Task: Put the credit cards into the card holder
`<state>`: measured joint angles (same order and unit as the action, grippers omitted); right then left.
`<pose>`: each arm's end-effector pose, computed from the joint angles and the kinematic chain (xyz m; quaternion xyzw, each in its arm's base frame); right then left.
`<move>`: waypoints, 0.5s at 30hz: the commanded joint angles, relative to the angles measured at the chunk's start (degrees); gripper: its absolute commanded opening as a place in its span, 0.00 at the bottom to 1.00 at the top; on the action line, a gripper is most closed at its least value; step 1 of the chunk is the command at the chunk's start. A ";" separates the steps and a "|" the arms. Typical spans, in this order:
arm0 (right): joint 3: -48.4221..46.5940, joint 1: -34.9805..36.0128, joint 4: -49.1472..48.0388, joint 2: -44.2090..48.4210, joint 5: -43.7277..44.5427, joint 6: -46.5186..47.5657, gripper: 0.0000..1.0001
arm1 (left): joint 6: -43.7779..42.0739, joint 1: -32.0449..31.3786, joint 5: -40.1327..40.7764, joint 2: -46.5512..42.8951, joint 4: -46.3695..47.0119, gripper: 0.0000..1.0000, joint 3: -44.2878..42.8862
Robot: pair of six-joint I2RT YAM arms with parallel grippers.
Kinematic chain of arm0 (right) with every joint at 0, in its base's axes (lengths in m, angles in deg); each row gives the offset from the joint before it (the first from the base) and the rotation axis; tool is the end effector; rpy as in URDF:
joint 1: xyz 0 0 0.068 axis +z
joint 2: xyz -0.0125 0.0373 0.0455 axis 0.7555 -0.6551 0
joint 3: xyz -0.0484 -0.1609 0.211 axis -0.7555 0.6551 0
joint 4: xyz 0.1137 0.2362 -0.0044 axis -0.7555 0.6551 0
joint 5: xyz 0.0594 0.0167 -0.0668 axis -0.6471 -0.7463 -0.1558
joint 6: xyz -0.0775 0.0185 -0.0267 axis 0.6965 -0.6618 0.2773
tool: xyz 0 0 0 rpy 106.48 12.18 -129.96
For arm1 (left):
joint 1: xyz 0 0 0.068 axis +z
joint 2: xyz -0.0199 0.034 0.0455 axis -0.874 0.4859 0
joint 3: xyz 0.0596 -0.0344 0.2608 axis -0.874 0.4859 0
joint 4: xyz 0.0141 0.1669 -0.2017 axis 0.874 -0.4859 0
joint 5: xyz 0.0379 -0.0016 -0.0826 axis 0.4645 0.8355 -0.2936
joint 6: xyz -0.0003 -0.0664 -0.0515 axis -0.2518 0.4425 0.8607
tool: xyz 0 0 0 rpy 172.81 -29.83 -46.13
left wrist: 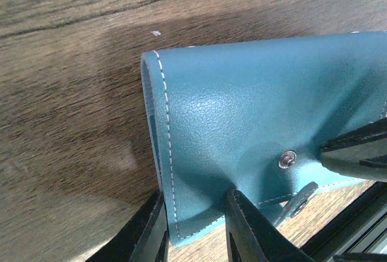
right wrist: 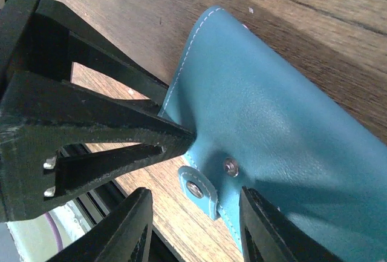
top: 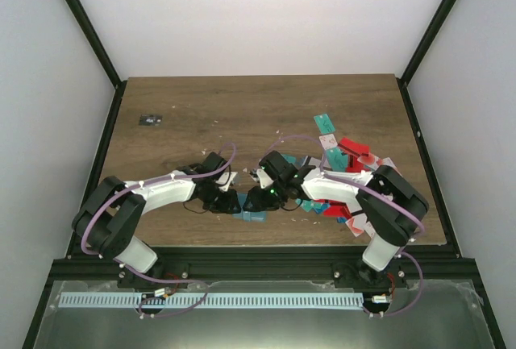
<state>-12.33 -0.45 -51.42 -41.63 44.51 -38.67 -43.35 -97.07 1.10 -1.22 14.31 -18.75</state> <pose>0.1948 0.2754 0.1270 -0.1751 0.9183 0.3539 0.0304 0.1979 -0.1826 0.1022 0.1361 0.9568 -0.2561 0.0211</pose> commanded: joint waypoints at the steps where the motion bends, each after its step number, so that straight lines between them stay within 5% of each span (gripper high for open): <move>1: -1.04 0.41 -2.64 -1.73 -0.76 1.37 0.41 | -0.54 -0.69 0.35 0.45 -0.69 0.27 1.37; 15: 0.52 0.42 -4.21 -3.80 -1.66 1.30 0.22 | -0.81 -0.70 0.08 0.84 -0.71 0.26 1.36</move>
<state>-12.22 -0.45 -54.70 -44.31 43.26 -37.90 -43.39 -97.07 1.08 -1.22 14.33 -18.73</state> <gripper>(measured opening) 0.258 0.268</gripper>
